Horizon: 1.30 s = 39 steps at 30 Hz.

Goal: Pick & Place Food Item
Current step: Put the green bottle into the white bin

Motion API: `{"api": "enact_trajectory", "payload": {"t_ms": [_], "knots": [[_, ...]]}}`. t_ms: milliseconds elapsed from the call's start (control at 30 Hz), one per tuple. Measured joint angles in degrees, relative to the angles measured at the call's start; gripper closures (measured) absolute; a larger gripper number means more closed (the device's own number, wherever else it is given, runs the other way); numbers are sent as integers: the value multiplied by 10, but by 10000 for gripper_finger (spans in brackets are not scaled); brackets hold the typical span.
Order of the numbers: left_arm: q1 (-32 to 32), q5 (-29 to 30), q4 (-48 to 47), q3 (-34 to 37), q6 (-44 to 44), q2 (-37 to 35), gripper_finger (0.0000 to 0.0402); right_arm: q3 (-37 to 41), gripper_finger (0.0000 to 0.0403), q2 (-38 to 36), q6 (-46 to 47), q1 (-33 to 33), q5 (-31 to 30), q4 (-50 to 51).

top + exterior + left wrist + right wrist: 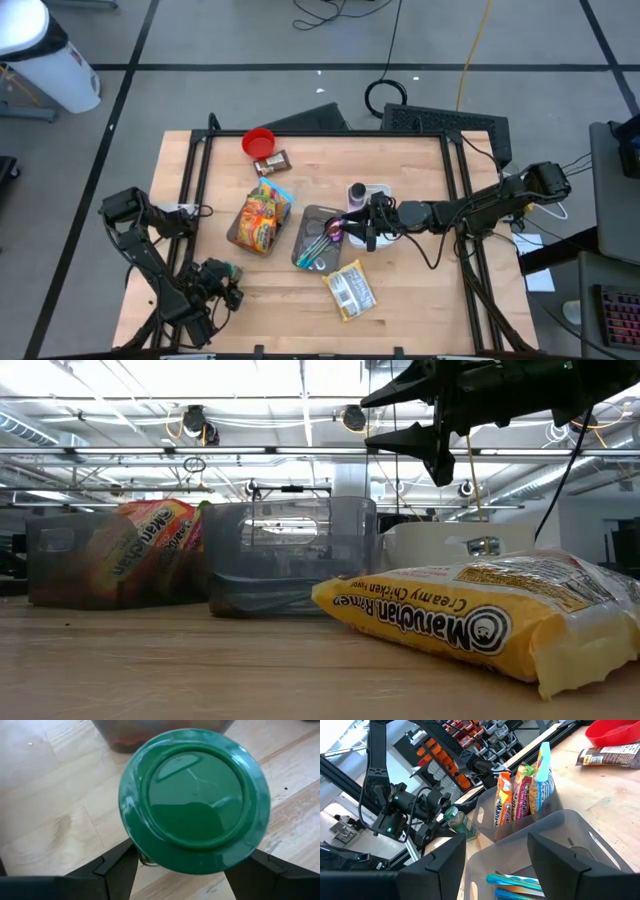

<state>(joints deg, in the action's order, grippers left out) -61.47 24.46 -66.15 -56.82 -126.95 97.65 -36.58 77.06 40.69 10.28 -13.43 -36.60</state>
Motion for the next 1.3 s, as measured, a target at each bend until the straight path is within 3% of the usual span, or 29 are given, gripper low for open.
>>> {"api": "enact_trajectory", "payload": {"t_ms": [233,500,800,1000,1167,1300], "knots": [[-1,6,0,0,8,0,130,0,197,0,0,0,0,0],[3,85,6,8,-10,-1,130,0,197,0,-9,0,0,0],[18,95,135,83,22,-1,130,0,197,0,-9,0,2,0],[18,121,136,87,43,-1,131,0,197,0,-9,0,2,1],[19,182,138,87,66,-1,131,0,197,0,-11,0,1,1],[28,183,135,87,76,-1,146,0,197,0,-11,0,1,2]]}}
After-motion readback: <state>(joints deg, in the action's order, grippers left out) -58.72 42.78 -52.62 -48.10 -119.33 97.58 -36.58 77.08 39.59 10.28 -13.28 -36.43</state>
